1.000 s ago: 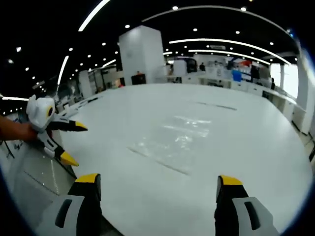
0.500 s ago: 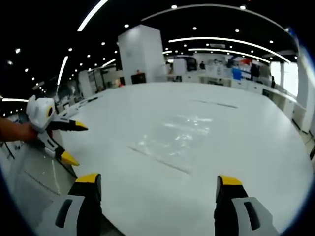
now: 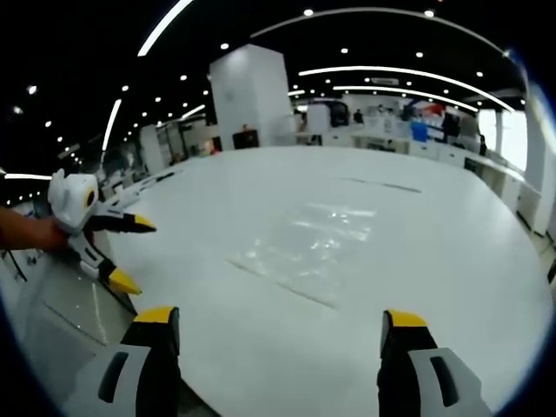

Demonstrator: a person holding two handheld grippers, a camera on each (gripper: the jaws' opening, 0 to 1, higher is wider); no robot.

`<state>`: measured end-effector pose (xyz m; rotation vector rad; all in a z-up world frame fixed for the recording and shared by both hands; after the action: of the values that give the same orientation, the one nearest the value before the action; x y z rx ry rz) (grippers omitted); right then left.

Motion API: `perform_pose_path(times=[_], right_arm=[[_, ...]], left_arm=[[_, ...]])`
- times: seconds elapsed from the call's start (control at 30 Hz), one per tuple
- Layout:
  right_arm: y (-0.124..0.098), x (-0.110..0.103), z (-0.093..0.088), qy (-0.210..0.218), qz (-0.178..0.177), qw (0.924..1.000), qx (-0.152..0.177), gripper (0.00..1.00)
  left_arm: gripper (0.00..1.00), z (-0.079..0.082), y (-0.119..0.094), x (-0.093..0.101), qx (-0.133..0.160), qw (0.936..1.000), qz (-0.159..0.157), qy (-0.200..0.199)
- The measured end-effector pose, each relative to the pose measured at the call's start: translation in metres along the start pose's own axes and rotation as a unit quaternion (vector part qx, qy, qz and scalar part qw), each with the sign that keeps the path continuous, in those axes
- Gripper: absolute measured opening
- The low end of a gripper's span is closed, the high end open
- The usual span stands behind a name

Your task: Open the resealable bag by pulling the two sides of the seal apart until the entire bag opening is separated and visibly accessible.

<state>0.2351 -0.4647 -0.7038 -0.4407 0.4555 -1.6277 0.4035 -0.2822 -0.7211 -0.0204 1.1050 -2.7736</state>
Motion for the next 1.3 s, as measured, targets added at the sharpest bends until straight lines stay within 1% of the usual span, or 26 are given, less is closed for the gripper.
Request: perform_pose_path(times=[0.17,0.4,0.83,1.3], right_arm=[[-0.0009,0.0012,0.0013,0.004,-0.003,1.0,0.005,0.96],[0.0002,-0.0033,0.0029,-0.005,0.006,1.0,0.006,0.96],[-0.0017,0.0013,0.0044,0.013,-0.001,0.9998,0.016,0.96],[-0.0001,-0.0014,0.0019,0.001,0.006,1.0,0.005,0.94]], left_arm=[[0.79,0.0004,-0.0002,0.0,0.0,1.0,0.0,0.001],[0.79,0.0023,-0.0013,-0.0026,0.006,1.0,0.006,-0.003],[0.8,0.0022,-0.0007,-0.0013,0.003,1.0,0.003,-0.001],[0.81,0.003,-0.0013,-0.0028,0.003,1.0,0.003,-0.005]])
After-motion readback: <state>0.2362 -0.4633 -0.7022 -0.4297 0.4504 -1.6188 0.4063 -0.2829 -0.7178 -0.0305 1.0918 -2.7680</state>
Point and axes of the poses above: the point that each gripper's makers call its tool centre point, and the gripper's own axes: y roughly forward along the fingers, x roughly to its right, z roughly out of its top, the point moved 3 cm from there along -y, roughly backward along the fingers, and after that the axes turned 10 degrees about -y, right-handed, at the moved point
